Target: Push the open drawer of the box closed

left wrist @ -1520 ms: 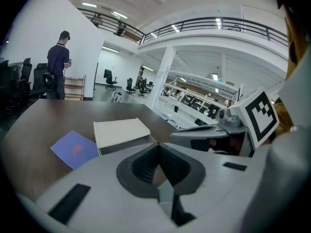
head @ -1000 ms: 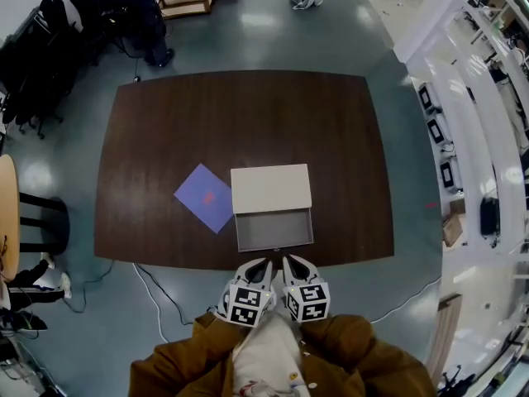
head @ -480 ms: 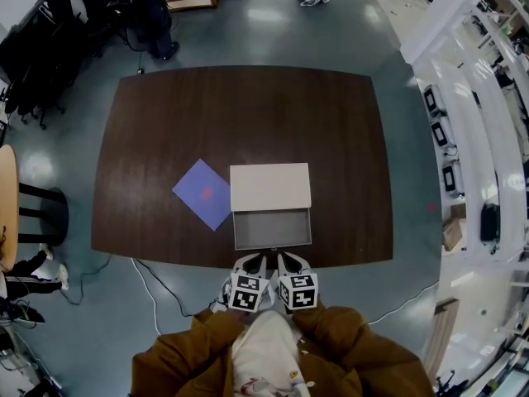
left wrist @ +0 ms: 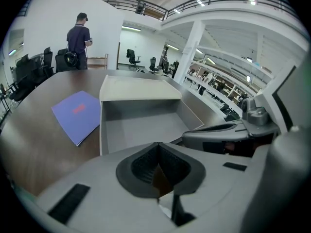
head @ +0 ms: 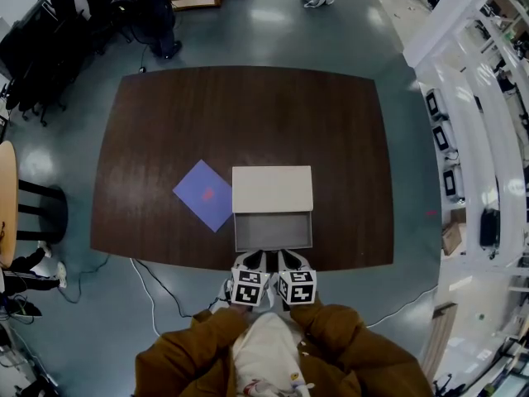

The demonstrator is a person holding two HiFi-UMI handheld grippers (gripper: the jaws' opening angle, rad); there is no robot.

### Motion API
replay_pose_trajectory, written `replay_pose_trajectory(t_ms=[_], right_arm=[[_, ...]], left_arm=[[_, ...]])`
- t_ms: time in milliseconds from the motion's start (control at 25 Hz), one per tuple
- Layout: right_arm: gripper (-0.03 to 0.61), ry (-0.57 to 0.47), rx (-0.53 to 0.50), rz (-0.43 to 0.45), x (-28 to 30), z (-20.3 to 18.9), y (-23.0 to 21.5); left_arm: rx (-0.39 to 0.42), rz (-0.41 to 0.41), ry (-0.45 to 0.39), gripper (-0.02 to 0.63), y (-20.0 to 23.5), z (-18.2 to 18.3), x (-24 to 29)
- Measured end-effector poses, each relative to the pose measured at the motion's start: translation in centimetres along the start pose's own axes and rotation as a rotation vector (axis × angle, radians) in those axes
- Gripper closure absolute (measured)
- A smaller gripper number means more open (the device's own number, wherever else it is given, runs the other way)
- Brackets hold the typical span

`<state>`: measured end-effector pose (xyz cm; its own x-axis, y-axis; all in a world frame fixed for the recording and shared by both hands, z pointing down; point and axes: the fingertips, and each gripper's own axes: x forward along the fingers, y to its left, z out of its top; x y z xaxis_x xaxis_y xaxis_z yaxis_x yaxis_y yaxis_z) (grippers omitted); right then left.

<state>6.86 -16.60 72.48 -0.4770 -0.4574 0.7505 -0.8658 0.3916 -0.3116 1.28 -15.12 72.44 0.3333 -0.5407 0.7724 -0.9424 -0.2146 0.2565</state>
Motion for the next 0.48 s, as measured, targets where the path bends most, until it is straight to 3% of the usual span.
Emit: replay_pose_trajectory(t_ms=[480], right_arm=[[0.574,-0.029,-0.011,0.0,0.4,0.8,0.4]], left_arm=[[-0.022,0.006,0.04,0.607,1.0,-1.2,0.8]])
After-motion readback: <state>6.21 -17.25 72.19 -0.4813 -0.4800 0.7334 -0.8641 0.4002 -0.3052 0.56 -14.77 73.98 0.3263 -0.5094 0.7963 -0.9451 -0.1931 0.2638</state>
